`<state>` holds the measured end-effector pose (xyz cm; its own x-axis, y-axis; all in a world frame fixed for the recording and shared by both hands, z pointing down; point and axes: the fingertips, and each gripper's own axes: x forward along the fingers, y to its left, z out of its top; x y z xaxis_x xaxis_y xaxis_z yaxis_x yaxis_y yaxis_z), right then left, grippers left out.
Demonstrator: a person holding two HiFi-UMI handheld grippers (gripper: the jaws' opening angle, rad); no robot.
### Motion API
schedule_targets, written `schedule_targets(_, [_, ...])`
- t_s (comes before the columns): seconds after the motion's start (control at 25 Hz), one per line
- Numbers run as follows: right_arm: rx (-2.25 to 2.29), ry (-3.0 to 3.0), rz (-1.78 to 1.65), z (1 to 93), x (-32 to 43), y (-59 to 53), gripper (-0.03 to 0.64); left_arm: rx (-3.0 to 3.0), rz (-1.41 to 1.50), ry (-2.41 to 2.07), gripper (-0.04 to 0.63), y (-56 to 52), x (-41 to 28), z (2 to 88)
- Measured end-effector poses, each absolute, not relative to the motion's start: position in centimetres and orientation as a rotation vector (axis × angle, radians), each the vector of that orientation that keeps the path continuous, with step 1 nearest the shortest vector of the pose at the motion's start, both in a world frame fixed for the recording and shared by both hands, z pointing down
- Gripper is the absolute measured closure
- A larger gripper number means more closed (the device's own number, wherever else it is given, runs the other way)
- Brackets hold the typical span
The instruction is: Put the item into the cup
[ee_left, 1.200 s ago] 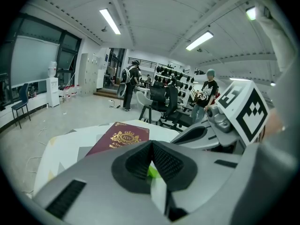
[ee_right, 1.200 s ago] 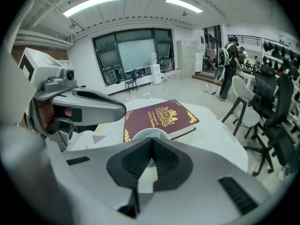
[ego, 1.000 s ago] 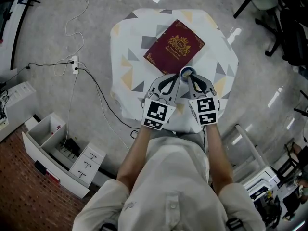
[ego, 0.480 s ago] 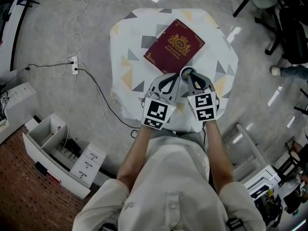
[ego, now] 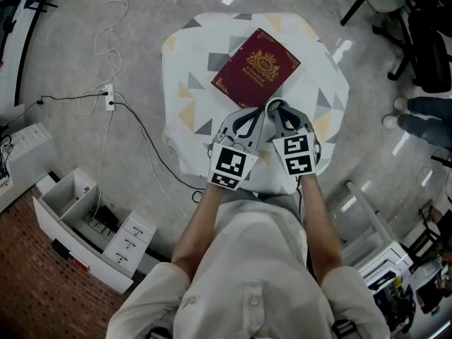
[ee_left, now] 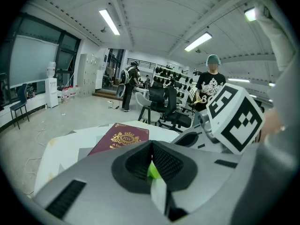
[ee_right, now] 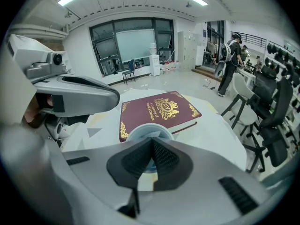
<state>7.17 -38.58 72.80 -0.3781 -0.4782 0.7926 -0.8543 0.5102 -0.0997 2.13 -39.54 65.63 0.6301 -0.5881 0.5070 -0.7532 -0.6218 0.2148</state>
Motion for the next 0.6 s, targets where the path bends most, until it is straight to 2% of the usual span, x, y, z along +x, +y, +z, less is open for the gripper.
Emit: schedule_targets(0.6, [1.113, -2.008, 0.612, 70.9, 7.1, -38.4, 0.582, 2.480, 0.525, -1.077, 0.583, -39.2, 1.1, 63.9])
